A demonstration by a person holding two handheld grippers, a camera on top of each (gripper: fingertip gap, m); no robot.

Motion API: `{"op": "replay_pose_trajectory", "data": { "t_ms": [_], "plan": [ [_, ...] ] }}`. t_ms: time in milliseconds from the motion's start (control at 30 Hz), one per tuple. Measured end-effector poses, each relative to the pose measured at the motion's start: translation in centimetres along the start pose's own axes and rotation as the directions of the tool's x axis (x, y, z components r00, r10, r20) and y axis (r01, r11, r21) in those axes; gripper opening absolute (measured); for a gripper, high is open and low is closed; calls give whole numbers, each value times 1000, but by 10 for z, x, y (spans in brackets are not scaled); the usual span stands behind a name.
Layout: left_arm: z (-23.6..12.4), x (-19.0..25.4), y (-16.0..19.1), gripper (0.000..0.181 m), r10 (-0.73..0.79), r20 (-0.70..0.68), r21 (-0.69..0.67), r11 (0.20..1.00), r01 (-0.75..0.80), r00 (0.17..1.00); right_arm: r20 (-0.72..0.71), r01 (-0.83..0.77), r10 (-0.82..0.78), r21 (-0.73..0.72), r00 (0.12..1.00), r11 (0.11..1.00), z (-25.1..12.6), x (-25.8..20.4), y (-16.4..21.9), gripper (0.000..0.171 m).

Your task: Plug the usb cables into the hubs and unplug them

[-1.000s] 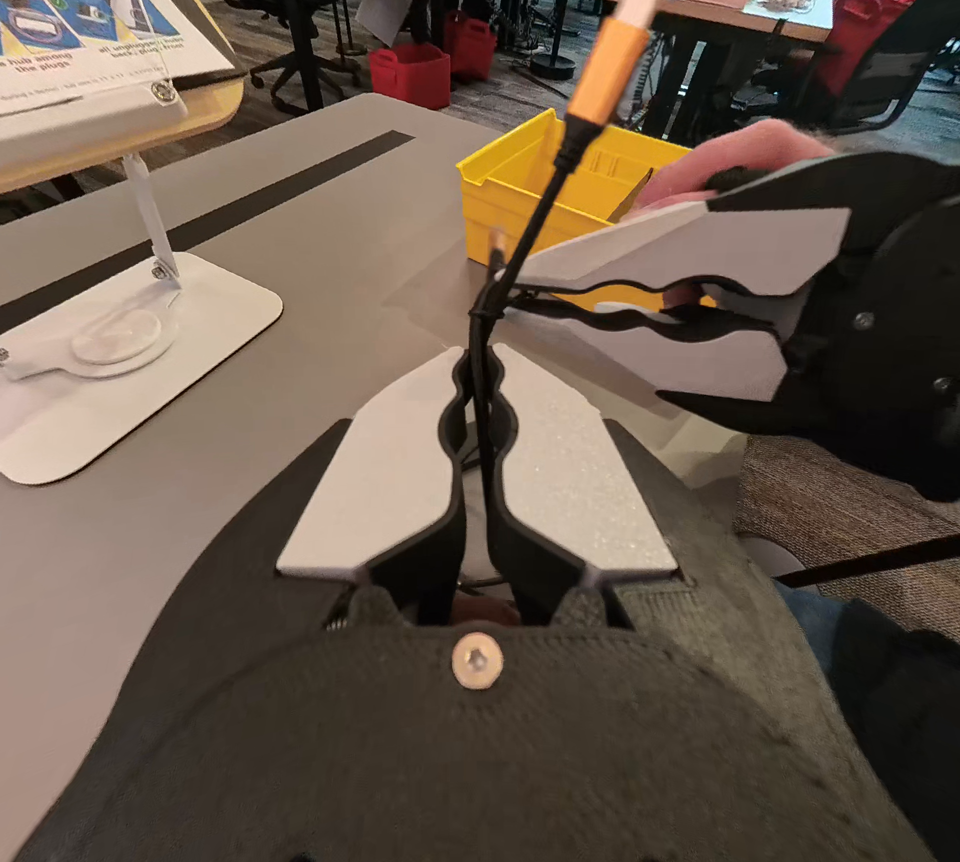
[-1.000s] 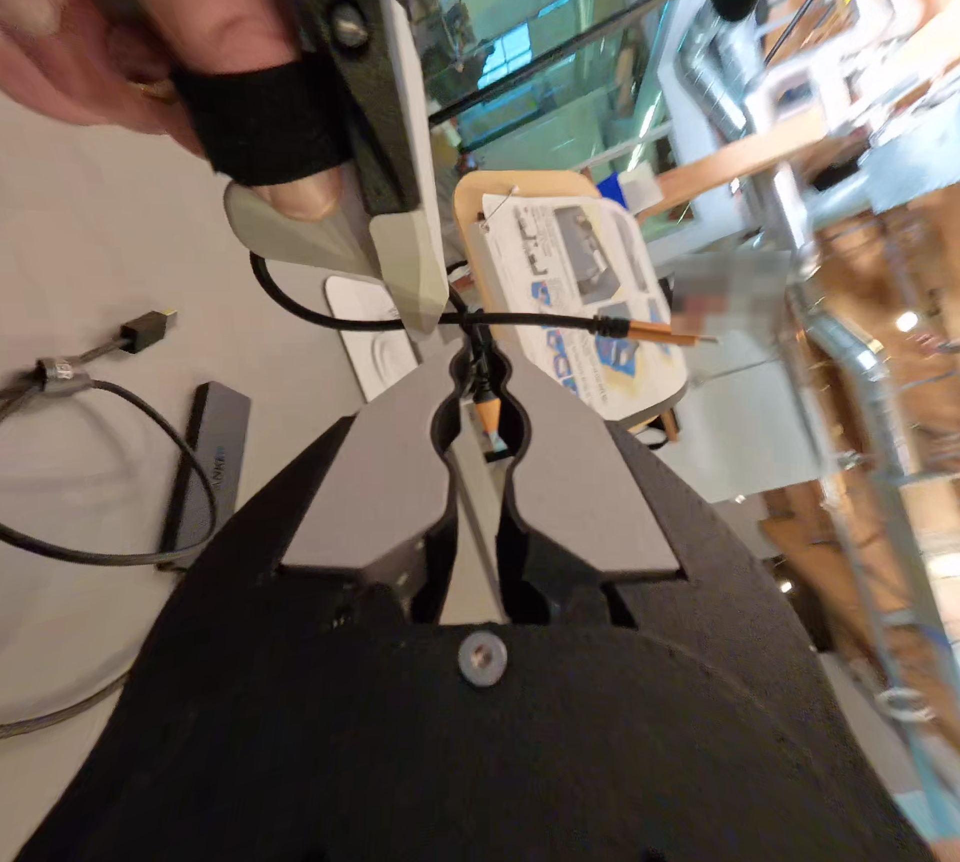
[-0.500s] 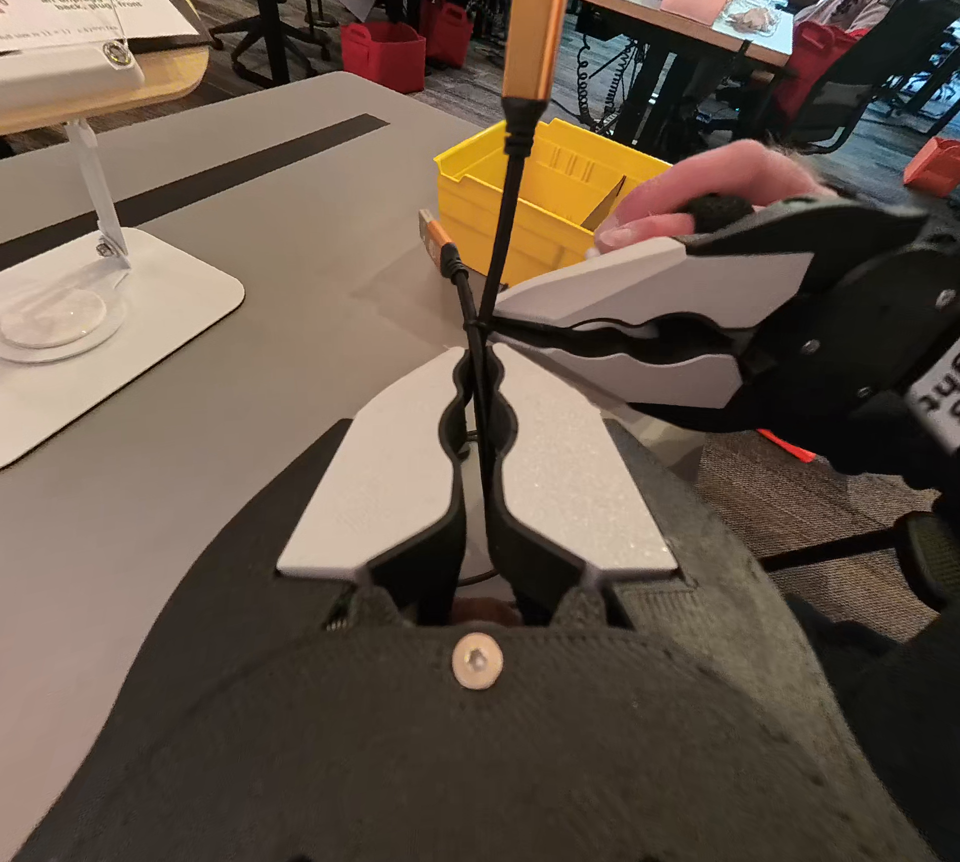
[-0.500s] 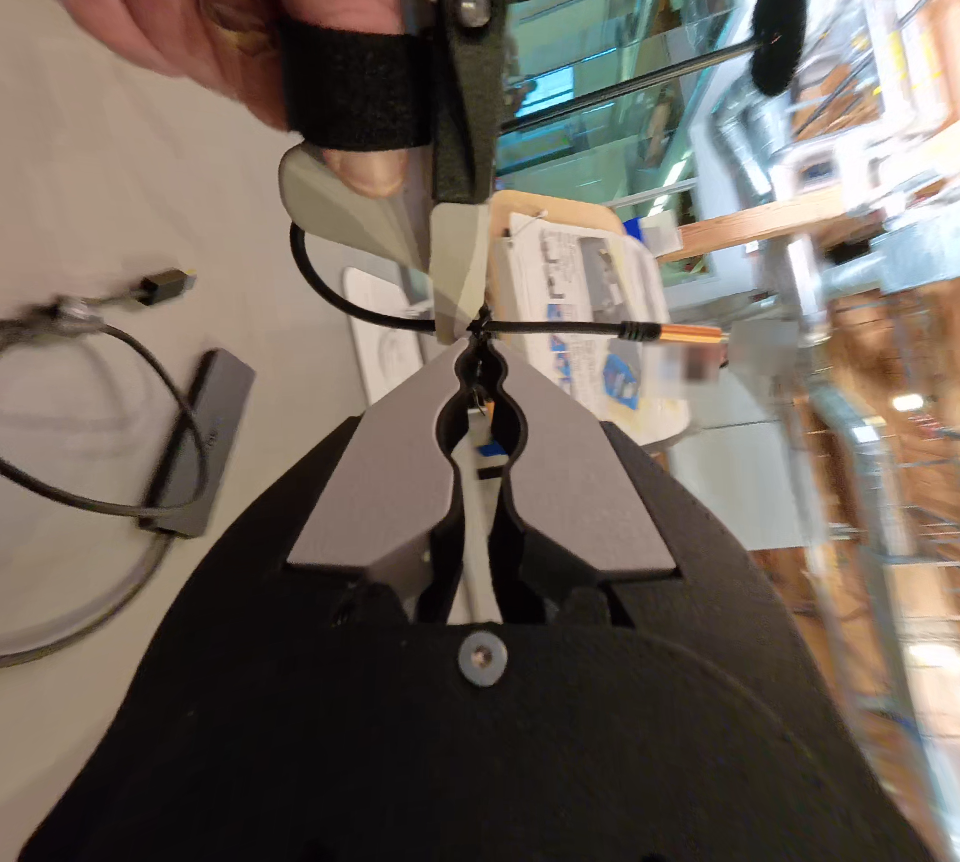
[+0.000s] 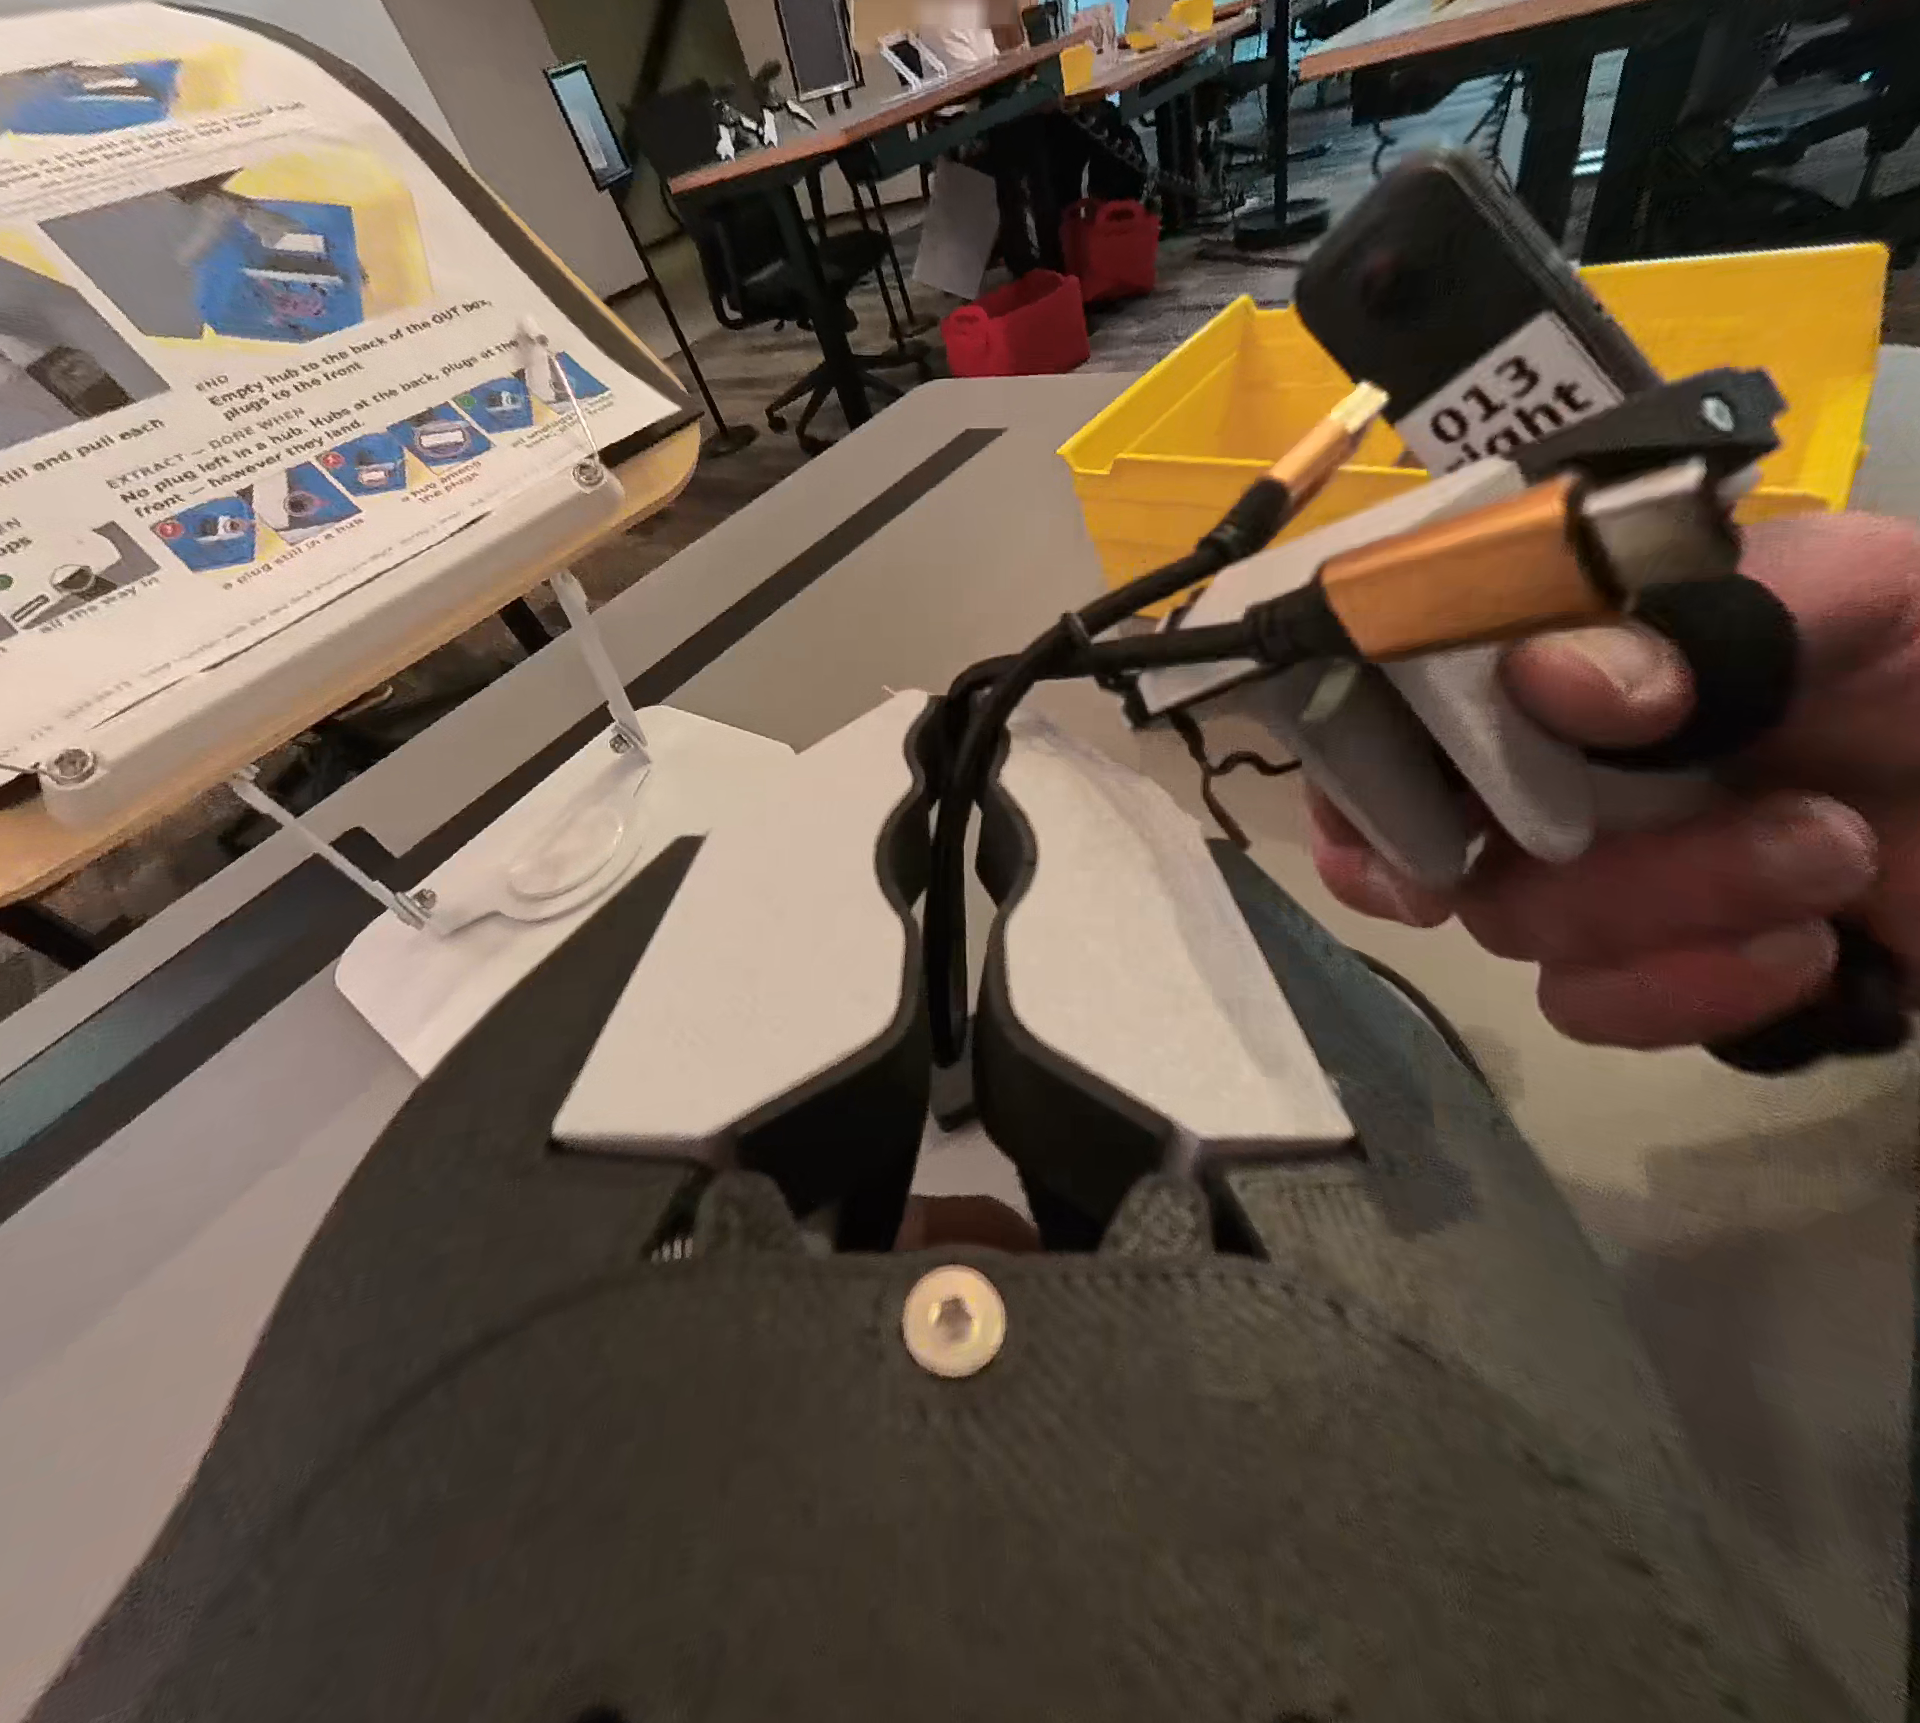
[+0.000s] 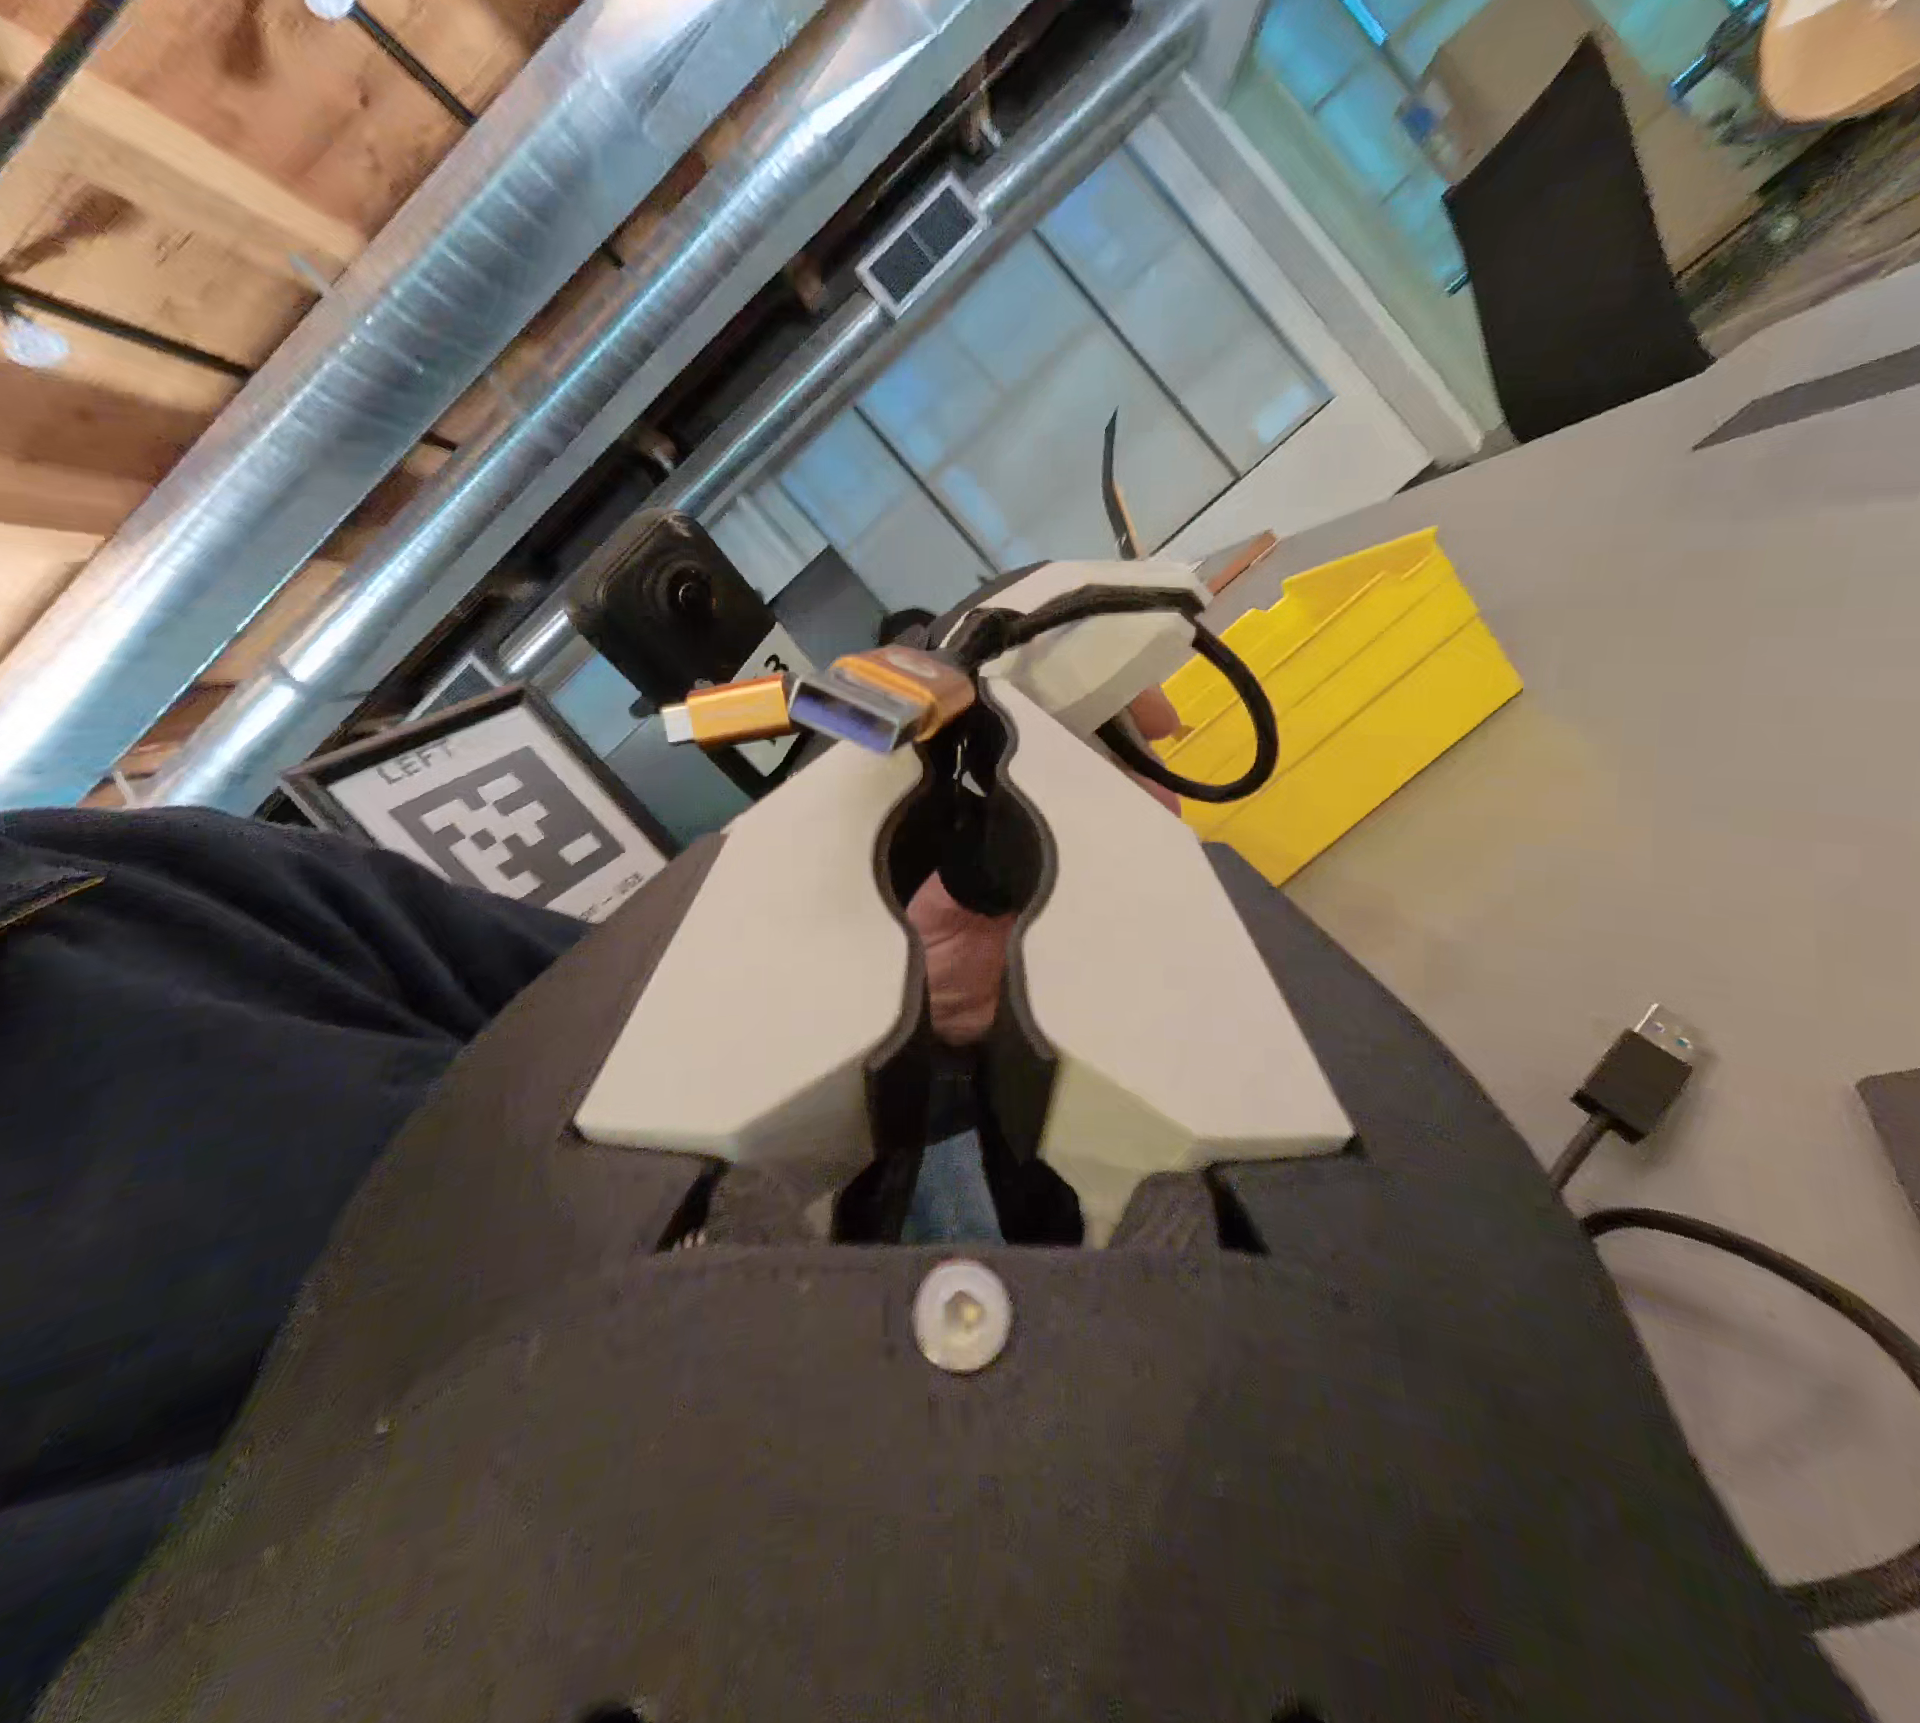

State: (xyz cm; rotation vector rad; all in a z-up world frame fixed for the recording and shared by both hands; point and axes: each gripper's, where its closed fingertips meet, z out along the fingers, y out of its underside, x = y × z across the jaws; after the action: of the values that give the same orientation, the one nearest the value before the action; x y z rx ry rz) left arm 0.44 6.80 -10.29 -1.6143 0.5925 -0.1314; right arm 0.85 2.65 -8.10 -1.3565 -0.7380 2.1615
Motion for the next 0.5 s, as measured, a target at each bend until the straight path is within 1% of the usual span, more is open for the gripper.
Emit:
{"op": "replay_pose_trajectory", "data": {
  "t_ms": [100,133,233,300,333,400,500],
  "plan": [
    [-1,-1,4,2,-38,-13,-8,999,37,999,24,-38,36,51,999,998,-1,2,-5,0],
    [-2,-2,5,3,-57,-15,-15,998,57,998,5,-6,5,35,1000,999,-1,4,-3,0],
    [-2,-4,7,2,-145,-44,-26,989,144,988,-118,221,-227,-65,967,973,-1,12,0,17],
    [-3,-5,6,3,-193,-59,-23,981,192,979,-186,403,-433,-179,882,897,-3,15,1,9],
    [-3,-5,5,2,-216,-72,-19,976,216,974,-200,459,-499,-213,843,862,-3,14,0,8],
    [-3,-2,2,3,-239,-104,-7,971,240,965,-192,507,-555,-248,810,826,-2,11,0,10],
    [-2,1,1,3,-241,-123,-4,970,242,963,-198,514,-555,-227,808,828,-3,10,-8,22]
  ]
}}
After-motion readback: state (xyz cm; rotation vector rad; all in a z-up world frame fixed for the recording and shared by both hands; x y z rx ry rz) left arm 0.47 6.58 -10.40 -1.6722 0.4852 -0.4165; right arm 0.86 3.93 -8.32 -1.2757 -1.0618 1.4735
